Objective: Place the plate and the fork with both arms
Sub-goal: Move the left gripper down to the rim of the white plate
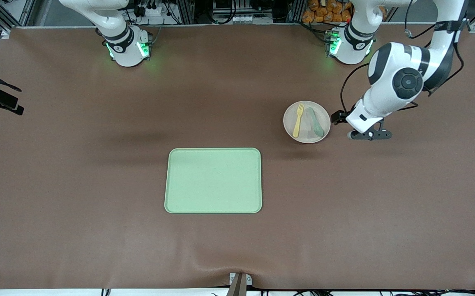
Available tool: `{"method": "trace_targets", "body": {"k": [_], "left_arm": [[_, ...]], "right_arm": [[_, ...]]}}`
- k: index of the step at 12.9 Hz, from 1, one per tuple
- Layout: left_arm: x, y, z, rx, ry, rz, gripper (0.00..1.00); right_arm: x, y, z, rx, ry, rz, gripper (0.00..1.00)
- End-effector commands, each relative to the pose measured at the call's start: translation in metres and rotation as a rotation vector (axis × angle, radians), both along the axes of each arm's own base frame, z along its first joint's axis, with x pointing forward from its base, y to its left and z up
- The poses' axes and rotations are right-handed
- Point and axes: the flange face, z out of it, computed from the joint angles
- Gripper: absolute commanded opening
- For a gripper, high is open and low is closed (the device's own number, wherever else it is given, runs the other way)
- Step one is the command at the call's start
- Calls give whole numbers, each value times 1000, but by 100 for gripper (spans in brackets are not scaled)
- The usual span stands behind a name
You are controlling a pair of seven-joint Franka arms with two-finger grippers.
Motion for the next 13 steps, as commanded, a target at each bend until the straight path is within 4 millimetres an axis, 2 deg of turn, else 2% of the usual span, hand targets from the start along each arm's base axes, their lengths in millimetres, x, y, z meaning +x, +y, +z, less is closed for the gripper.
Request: {"method": "trace_targets", "body": {"k": [1, 7, 10, 11, 13], "left_arm": [[-27, 9, -21, -7, -36, 20, 100], [-55, 8, -73, 5, -35, 83, 100], [-60, -11, -112, -10, -39, 87, 92], [-63, -23, -117, -16, -45, 84, 89], [-64, -24, -118, -16, -46, 94, 79]], "right_arm": [[2, 6, -4, -14, -1, 8, 100], [-5, 3, -5, -11, 40, 8, 100], [-8, 2, -8, -7, 66, 8, 100], [-8, 0, -9, -9, 67, 7, 100], [-5, 0, -14, -9, 74, 5, 100]]}}
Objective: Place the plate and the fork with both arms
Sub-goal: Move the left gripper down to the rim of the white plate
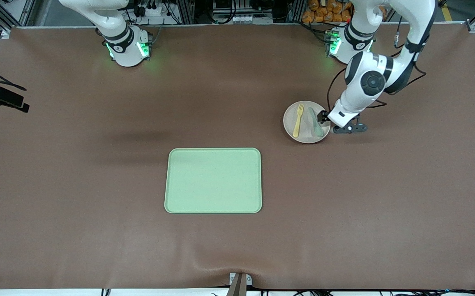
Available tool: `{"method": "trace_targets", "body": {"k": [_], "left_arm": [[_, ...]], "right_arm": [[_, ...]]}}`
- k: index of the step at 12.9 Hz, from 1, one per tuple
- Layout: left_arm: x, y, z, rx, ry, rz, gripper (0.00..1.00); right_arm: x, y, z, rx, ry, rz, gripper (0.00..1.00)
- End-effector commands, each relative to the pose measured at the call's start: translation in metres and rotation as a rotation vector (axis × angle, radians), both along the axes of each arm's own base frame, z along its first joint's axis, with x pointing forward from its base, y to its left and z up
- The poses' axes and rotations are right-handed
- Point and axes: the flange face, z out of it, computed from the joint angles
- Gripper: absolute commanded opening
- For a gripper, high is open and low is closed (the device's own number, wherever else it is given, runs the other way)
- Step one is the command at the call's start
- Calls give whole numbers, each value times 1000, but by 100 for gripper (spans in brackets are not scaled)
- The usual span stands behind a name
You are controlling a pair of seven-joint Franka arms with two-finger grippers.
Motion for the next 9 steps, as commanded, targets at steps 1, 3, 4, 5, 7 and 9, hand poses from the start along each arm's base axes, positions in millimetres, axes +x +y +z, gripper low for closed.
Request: {"method": "trace_targets", "body": {"k": [1, 3, 4, 5, 7, 9], "left_arm": [[0, -5, -2, -11, -5, 18, 75], [-4, -4, -7, -10, -1, 14, 74], [-5, -3, -8, -8, 2, 16, 73], [-8, -1, -9, -6, 6, 17, 72], [-11, 2, -14, -8, -2, 16, 66], [-14, 6, -16, -7, -2, 13, 60]], "right_arm": [[-2, -2, -5, -9, 17, 1, 100], [-2, -2, -7, -8, 20, 2, 100], [-1, -1, -8, -10, 21, 4, 100], [0, 1, -9, -10, 23, 5, 100], [4, 6, -17, -11, 37, 13, 100], [11, 12, -29, -10, 55, 22, 100]]}}
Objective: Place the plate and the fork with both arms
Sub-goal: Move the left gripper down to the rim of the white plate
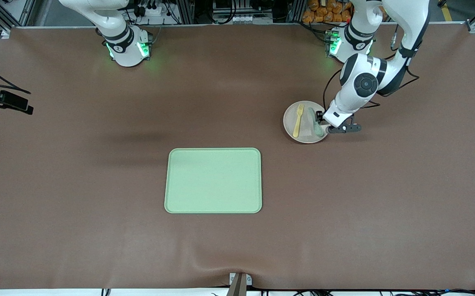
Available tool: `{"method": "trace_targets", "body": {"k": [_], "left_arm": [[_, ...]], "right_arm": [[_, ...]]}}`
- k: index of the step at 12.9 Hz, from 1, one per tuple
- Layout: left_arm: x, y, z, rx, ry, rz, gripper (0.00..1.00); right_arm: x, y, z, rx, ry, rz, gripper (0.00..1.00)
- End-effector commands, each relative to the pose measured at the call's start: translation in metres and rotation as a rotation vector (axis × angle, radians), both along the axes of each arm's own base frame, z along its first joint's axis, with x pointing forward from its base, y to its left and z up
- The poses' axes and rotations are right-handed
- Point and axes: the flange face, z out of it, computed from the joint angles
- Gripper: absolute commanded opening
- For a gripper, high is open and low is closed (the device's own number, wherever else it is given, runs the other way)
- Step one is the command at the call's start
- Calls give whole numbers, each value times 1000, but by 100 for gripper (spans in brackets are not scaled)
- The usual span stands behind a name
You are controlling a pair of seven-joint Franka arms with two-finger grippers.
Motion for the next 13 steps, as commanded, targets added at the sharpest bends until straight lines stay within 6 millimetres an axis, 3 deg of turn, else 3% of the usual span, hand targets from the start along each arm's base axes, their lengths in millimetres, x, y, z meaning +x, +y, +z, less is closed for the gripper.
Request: {"method": "trace_targets", "body": {"k": [1, 9, 13], "left_arm": [[-6, 5, -3, -6, -6, 5, 53], [-7, 8, -5, -4, -3, 2, 26], [-1, 24, -5, -6, -3, 15, 17]], "right_arm": [[8, 15, -15, -12, 21, 26, 100], [12, 25, -21, -13, 25, 42, 100], [13, 31, -21, -13, 25, 53, 100]]}}
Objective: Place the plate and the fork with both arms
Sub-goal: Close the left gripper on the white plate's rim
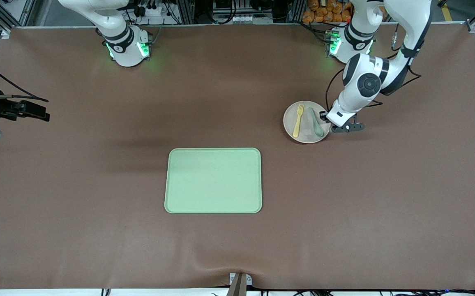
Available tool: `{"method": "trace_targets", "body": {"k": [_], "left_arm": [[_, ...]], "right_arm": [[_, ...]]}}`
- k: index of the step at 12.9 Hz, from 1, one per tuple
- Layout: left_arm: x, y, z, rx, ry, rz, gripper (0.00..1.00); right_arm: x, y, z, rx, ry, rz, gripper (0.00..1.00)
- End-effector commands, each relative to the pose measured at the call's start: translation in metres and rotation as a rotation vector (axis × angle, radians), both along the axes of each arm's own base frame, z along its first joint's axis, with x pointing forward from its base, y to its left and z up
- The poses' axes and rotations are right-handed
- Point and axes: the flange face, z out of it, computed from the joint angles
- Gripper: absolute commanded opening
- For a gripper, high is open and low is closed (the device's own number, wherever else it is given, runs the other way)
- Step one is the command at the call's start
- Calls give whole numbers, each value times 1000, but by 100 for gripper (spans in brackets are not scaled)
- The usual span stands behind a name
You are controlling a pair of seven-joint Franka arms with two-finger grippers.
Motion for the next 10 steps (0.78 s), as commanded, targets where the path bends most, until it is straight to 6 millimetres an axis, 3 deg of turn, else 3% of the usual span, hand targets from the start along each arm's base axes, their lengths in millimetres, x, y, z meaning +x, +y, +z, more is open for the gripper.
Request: {"method": "trace_targets", "body": {"k": [1, 3, 7, 10], "left_arm": [[0, 5, -1, -8, -11, -8, 15], [1, 4, -2, -9, -11, -8, 15], [5, 1, 1, -13, -19, -10, 0], [9, -1, 5, -15, -24, -10, 0]], "right_arm": [[-1, 2, 3, -12, -7, 1, 100], [-2, 1, 2, -11, -3, -1, 100], [0, 3, 2, -12, -11, 3, 100], [-1, -6, -1, -11, -3, -9, 100]]}}
